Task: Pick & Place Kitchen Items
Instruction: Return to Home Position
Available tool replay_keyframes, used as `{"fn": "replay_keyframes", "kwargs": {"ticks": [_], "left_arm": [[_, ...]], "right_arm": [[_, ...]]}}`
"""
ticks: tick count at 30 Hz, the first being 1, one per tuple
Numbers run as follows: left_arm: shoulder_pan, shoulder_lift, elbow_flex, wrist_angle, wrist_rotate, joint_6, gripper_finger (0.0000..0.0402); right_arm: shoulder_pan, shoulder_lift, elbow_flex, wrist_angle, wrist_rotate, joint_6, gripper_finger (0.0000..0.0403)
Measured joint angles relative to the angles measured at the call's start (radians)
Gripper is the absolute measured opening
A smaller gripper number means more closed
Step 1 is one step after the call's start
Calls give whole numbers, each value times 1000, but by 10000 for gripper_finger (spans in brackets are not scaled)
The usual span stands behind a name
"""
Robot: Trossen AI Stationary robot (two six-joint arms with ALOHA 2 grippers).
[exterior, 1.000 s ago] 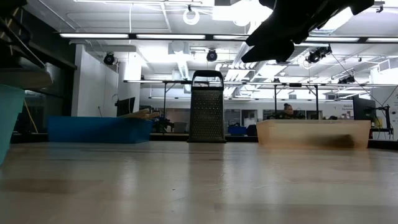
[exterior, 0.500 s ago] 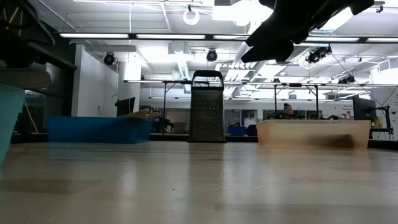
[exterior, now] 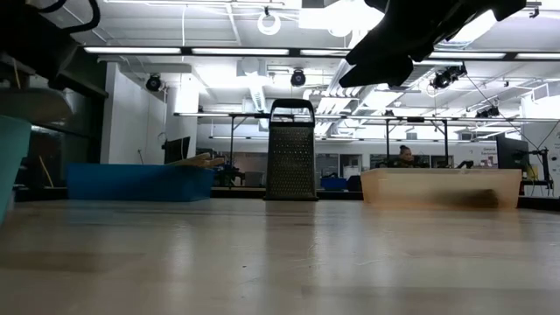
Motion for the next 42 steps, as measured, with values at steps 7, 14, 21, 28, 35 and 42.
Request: {"fn": "replay_keyframes", "kwargs": {"ticks": [7,14,21,28,35,42], "left_arm": [[0,0,1,40,-7,29,0],[0,0,1,40,-17,82,0],[0,0,1,12,-37,85,0],[0,0,72,-204,-150,50,0],[-32,0,260,-439,-574,113,0],[2,-69,276,-342,-848,345,0]], "right_arm": [[0,0,0,0,0,0,283],[0,0,0,0,4,0,283],[0,0,0,1,2,2,283],[0,0,0,1,3,4,283],[0,0,0,-3,3,-22,283],[-10,-32,0,-4,4,-18,283]]}}
